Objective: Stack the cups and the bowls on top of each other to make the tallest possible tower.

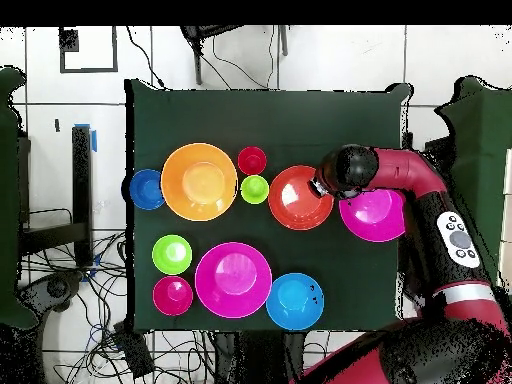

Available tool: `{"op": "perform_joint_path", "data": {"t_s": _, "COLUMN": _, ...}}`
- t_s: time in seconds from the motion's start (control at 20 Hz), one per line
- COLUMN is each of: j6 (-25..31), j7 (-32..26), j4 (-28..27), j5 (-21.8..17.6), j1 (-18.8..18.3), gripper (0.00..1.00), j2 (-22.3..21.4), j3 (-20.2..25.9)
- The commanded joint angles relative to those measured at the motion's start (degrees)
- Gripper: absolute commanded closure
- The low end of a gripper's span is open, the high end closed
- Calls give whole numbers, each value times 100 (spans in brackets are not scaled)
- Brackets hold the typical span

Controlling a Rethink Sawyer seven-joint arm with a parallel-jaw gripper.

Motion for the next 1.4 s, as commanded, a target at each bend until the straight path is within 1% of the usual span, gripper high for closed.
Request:
{"op": "perform_joint_path", "data": {"t_s": 0.05, "j6": 185, "j7": -1697, "j4": 134, "j5": -655, "j1": 198, "gripper": 100, "j2": -344, "j3": -196}}
{"op": "perform_joint_path", "data": {"t_s": 0.2, "j6": 209, "j7": -1645, "j4": 413, "j5": -615, "j1": 147, "gripper": 100, "j2": -634, "j3": -180}}
{"op": "perform_joint_path", "data": {"t_s": 0.45, "j6": 424, "j7": -1435, "j4": 795, "j5": -496, "j1": 242, "gripper": 100, "j2": -1094, "j3": -199}}
{"op": "perform_joint_path", "data": {"t_s": 0.75, "j6": 911, "j7": -1357, "j4": 927, "j5": -263, "j1": 358, "gripper": 100, "j2": -1626, "j3": -130}}
{"op": "perform_joint_path", "data": {"t_s": 0.95, "j6": 1312, "j7": -1465, "j4": 916, "j5": -188, "j1": 421, "gripper": 100, "j2": -1927, "j3": -94}}
{"op": "perform_joint_path", "data": {"t_s": 1.1, "j6": 1562, "j7": -1400, "j4": 733, "j5": -106, "j1": 494, "gripper": 100, "j2": -1927, "j3": -17}}
{"op": "perform_joint_path", "data": {"t_s": 1.25, "j6": 1742, "j7": -1164, "j4": 545, "j5": 164, "j1": 528, "gripper": 100, "j2": -1917, "j3": 122}}
{"op": "perform_joint_path", "data": {"t_s": 1.4, "j6": 1835, "j7": -1079, "j4": 505, "j5": 344, "j1": 496, "gripper": 100, "j2": -1918, "j3": 190}}
